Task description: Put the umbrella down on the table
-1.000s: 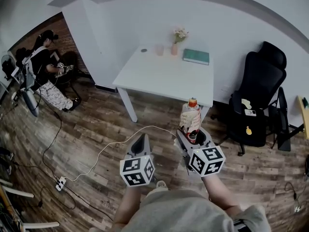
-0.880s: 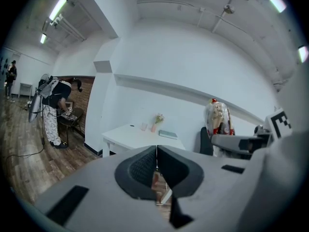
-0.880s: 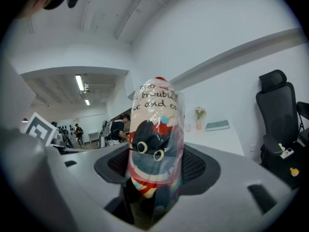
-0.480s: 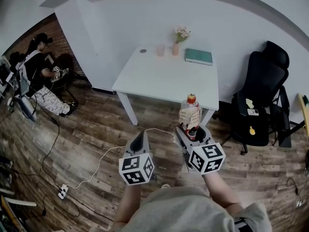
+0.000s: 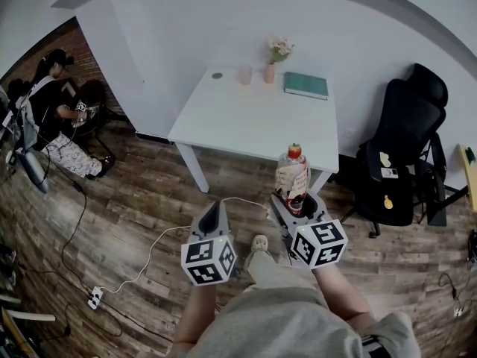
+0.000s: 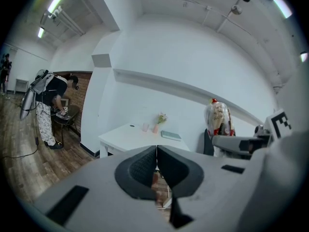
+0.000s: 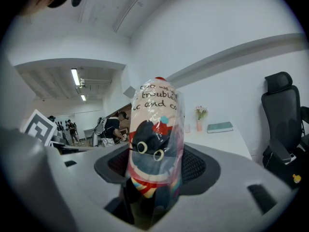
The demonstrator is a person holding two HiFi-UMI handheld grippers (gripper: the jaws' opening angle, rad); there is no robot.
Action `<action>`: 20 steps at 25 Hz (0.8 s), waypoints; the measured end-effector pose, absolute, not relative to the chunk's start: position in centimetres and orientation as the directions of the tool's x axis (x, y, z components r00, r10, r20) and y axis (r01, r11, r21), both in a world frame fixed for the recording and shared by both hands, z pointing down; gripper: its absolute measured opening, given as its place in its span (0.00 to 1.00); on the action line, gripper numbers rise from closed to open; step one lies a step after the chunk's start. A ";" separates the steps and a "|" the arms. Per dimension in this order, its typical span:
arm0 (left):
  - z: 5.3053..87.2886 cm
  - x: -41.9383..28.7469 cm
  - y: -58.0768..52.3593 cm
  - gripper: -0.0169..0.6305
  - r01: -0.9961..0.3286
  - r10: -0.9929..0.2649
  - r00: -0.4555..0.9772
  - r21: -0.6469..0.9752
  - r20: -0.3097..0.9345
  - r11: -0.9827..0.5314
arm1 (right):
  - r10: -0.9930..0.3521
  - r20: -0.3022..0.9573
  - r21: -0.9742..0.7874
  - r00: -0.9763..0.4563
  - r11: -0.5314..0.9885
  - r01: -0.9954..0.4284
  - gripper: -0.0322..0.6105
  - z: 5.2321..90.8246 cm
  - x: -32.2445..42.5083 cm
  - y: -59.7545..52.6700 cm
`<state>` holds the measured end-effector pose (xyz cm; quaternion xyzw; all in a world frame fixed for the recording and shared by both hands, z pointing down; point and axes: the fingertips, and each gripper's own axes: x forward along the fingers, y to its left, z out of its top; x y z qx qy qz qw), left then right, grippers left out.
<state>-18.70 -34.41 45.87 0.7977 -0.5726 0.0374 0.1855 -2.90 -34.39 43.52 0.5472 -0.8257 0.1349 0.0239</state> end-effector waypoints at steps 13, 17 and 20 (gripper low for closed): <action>47.0 -18.6 -45.6 0.04 -0.936 -0.909 0.317 0.242 0.270 -0.255 | -0.894 0.162 -0.193 -0.418 0.387 -0.902 0.47 44.1 -3.0 -46.1; 46.7 -18.5 -49.8 0.04 -0.937 -0.910 0.313 0.243 0.272 -0.250 | -0.891 0.170 -0.186 -0.421 0.391 -0.902 0.47 44.0 -2.8 -50.3; 46.2 -18.3 -53.0 0.04 -0.937 -0.911 0.313 0.244 0.267 -0.250 | -0.890 0.180 -0.186 -0.420 0.388 -0.903 0.47 43.9 -2.6 -53.6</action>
